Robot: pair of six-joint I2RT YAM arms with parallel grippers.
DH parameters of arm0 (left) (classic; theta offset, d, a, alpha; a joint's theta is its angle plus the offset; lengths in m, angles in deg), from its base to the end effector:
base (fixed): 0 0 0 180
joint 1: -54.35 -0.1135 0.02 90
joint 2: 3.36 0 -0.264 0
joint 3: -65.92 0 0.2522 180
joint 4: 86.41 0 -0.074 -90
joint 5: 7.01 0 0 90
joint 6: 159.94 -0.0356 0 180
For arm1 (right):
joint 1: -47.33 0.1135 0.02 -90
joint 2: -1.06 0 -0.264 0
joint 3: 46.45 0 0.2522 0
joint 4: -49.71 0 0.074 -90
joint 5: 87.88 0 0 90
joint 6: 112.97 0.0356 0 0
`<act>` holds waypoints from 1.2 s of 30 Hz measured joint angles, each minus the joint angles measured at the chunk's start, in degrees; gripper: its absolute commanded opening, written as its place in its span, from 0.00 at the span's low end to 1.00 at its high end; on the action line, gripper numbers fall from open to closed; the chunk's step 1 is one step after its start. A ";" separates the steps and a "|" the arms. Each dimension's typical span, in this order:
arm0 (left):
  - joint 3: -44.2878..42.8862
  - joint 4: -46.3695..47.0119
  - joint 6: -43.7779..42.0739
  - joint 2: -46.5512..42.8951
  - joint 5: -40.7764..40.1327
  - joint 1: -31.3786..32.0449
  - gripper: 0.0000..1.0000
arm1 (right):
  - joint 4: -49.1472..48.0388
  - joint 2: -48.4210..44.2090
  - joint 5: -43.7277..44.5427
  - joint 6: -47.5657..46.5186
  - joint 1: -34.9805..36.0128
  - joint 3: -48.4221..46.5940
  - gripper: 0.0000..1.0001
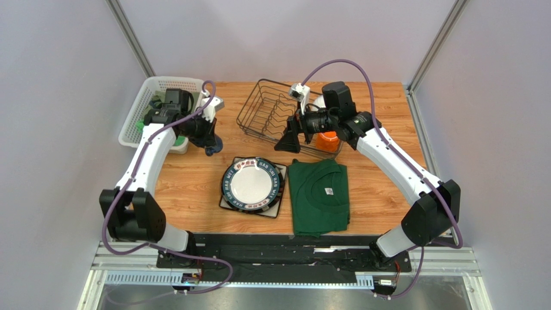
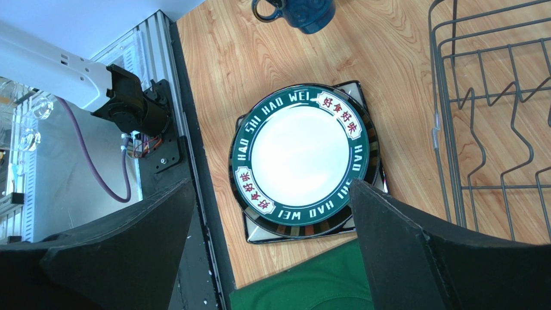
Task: Unload the mixed dishes from the dish rack
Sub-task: Place the cup at the center of the board.
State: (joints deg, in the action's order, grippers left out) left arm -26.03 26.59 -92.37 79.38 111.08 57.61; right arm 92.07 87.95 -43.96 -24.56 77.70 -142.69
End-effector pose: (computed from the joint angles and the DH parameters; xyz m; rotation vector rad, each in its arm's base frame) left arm 0.2903 -0.0333 0.3266 0.7227 2.3675 -0.4903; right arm 0.2780 0.1927 0.3643 -1.0469 1.8901 1.1513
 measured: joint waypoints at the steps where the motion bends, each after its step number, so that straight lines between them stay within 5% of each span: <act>1: 0.00 -0.70 -1.09 1.38 -1.55 0.00 0.00 | 0.02 0.00 0.13 -0.04 0.00 0.00 0.94; 17: -2.43 -0.90 -4.98 18.71 -9.29 -0.02 0.00 | 0.79 -2.03 1.11 -1.38 0.00 1.09 0.94; 29: -4.74 1.01 -4.85 22.12 -10.69 0.92 0.00 | 2.21 -2.03 3.82 -4.13 0.00 1.11 0.95; 36: -4.74 2.10 -4.57 22.67 -11.50 2.12 0.10 | 2.32 -2.03 10.69 -6.29 -0.11 1.11 0.95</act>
State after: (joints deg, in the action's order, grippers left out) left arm -30.78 28.69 -96.94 102.05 99.59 59.73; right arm 94.38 85.92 -33.28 -30.85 77.59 -141.57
